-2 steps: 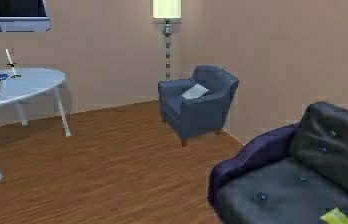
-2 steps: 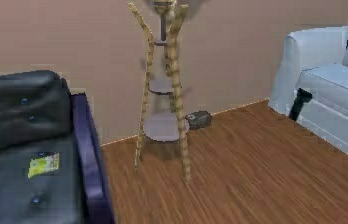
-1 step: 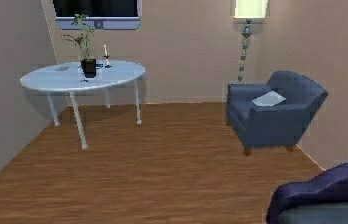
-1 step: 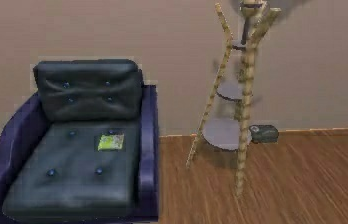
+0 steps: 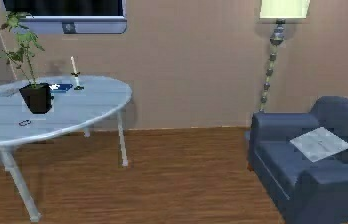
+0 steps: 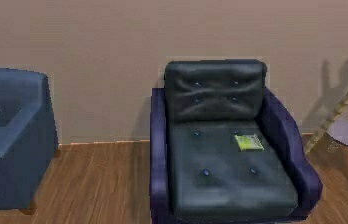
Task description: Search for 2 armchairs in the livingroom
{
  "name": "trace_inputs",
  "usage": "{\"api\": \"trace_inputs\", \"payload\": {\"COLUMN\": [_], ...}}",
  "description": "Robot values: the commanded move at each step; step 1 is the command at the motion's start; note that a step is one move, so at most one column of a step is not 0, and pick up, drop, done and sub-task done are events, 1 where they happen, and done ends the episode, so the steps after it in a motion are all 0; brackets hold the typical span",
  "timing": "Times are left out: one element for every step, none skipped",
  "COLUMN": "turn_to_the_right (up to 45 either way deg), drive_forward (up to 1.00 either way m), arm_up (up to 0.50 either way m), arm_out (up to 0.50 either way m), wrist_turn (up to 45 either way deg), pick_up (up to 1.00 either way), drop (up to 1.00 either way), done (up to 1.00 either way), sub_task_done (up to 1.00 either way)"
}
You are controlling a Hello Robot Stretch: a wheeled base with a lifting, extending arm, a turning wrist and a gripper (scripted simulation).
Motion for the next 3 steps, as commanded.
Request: {"api": "trace_inputs", "payload": {"turn_to_the_right": [45.0,0.0,0.0], "drive_forward": [0.0,0.45,0.0], "arm_up": [0.0,0.0,0.0], "arm_out": [0.0,0.0,0.0], "wrist_turn": [0.0,0.0,0.0], "pick_up": [0.0,0.0,0.0], "drop": [0.0,0.0,0.0], "done": [0.0,0.0,1.0], "sub_task_done": [0.0,0.0,0.0]}}
